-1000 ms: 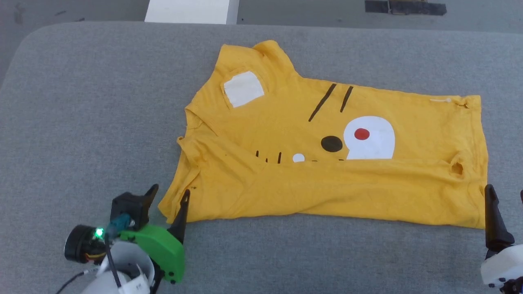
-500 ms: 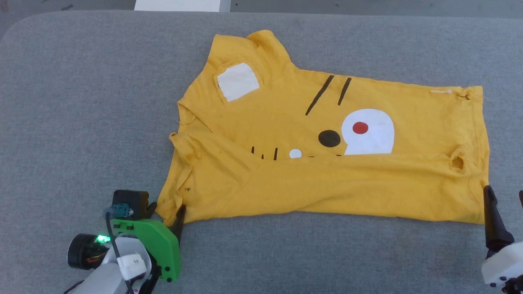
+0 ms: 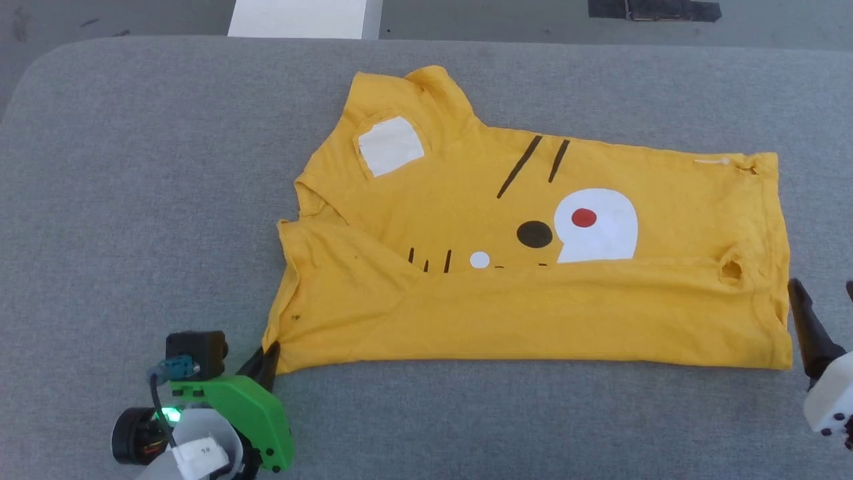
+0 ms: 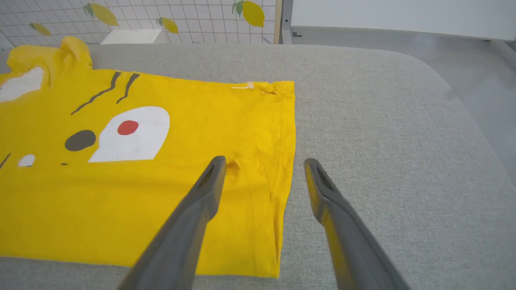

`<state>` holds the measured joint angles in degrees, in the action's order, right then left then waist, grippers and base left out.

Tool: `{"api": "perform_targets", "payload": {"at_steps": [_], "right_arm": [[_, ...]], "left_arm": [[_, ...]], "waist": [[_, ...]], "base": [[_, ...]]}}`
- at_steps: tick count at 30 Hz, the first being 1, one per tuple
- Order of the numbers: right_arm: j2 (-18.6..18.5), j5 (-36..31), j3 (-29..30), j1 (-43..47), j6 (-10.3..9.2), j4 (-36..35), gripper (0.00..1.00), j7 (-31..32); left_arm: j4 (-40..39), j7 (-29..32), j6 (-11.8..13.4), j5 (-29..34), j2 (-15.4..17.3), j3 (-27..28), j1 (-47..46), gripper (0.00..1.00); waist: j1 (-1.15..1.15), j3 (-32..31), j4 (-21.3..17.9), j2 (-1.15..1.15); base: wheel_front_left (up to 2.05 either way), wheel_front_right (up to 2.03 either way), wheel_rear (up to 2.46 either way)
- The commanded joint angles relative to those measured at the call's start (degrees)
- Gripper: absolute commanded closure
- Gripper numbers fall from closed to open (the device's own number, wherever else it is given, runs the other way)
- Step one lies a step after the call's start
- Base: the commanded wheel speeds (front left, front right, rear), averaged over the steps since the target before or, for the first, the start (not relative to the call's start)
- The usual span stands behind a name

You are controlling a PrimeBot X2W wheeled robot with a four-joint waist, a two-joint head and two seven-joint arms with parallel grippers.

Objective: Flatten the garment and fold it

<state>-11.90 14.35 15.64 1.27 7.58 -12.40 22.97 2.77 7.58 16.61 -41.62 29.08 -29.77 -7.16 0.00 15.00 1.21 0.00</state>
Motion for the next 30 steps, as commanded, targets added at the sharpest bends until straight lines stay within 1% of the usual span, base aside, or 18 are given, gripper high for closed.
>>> {"api": "perform_targets", "payload": {"at_steps": [1,5,6,12,15,17,18,19,20,24,27,28,29,30], "right_arm": [[-0.1,0.5,0.9,-0.5,-0.09,0.8,0.0,3.0],[-0.4,0.3,2.6,0.4,-0.09,2.6,0.0,10.1],[-0.5,0.2,2.8,0.6,-0.09,2.9,0.0,10.9],[0.7,0.4,4.3,0.5,-0.09,5.2,0.0,13.0],[1.6,0.8,3.9,0.2,-0.09,7.0,0.0,14.0],[2.0,1.5,2.8,0.2,-0.09,8.4,0.0,15.7],[2.4,2.1,2.7,0.1,-0.09,9.0,0.06,16.5],[2.9,2.6,2.9,-0.2,-0.09,9.4,0.68,17.2],[3.0,2.7,2.9,-0.5,-0.09,9.6,1.0,17.4],[3.1,2.6,3.7,-1.8,-0.09,9.8,1.0,16.9],[2.6,3.0,4.1,-2.9,-0.09,9.2,1.0,16.0],[2.3,3.2,4.2,-3.1,-0.09,8.9,1.0,15.8],[1.6,3.7,5.0,-3.7,-0.09,7.0,1.0,15.8],[1.3,3.9,5.2,-3.6,-0.09,6.2,1.0,16.1]], "left_arm": [[-0.7,-0.8,0.7,-0.3,0.5,0.7,0.8,1.0],[-2.8,-1.1,1.1,0.1,0.5,0.6,0.7,1.0],[-3.2,-1.1,1.2,0.3,0.5,0.5,0.5,1.0],[-4.9,-0.8,1.5,1.1,0.3,0.1,-1.0,1.0],[-5.1,-0.6,1.6,1.3,0.3,0.0,-1.8,1.0],[-5.1,-0.5,1.6,1.3,0.4,0.1,-2.2,1.0],[-5.2,-0.5,1.7,1.4,0.5,0.1,-2.3,1.0],[-5.2,-0.5,1.8,1.4,0.5,0.2,-2.5,1.0],[-5.2,-0.6,1.9,1.5,0.5,0.3,-2.6,1.0],[-5.5,-1.3,2.2,1.2,0.4,0.8,-2.5,1.0],[-6.2,-1.9,2.4,0.5,0.3,1.7,-2.2,1.0],[-6.6,-2.1,2.5,0.3,0.5,2.0,-2.1,1.0],[-9.1,-2.3,3.0,-1.0,1.3,3.9,-0.9,1.0],[-10.1,-2.1,3.2,-1.4,1.8,4.4,-0.4,1.0]], "waist": [[0.0,0.4,0.3,0.0],[0.0,1.7,0.9,0.0],[0.0,2.1,1.1,0.0],[0.0,4.6,1.8,0.0],[0.0,5.4,2.1,0.0],[0.0,5.7,2.2,0.0],[0.0,5.7,2.2,0.0],[0.0,5.7,2.2,0.0],[0.0,5.7,2.2,0.0],[0.0,4.7,2.1,0.0],[0.0,3.4,1.9,0.0],[0.0,2.8,1.8,0.0],[0.0,1.0,1.5,0.0],[0.0,0.5,1.4,0.0]], "base": [[0.0,0.0,0.0],[0.0,0.0,0.0],[0.0,0.0,0.0],[0.0,0.0,0.0],[0.0,0.0,0.0],[0.0,0.0,0.0],[0.0,0.0,0.0],[0.0,0.0,0.0],[0.0,0.0,0.0],[0.0,0.0,0.0],[0.0,0.0,0.0],[0.0,0.0,0.0],[0.0,0.0,0.0],[0.0,0.0,0.0]]}}
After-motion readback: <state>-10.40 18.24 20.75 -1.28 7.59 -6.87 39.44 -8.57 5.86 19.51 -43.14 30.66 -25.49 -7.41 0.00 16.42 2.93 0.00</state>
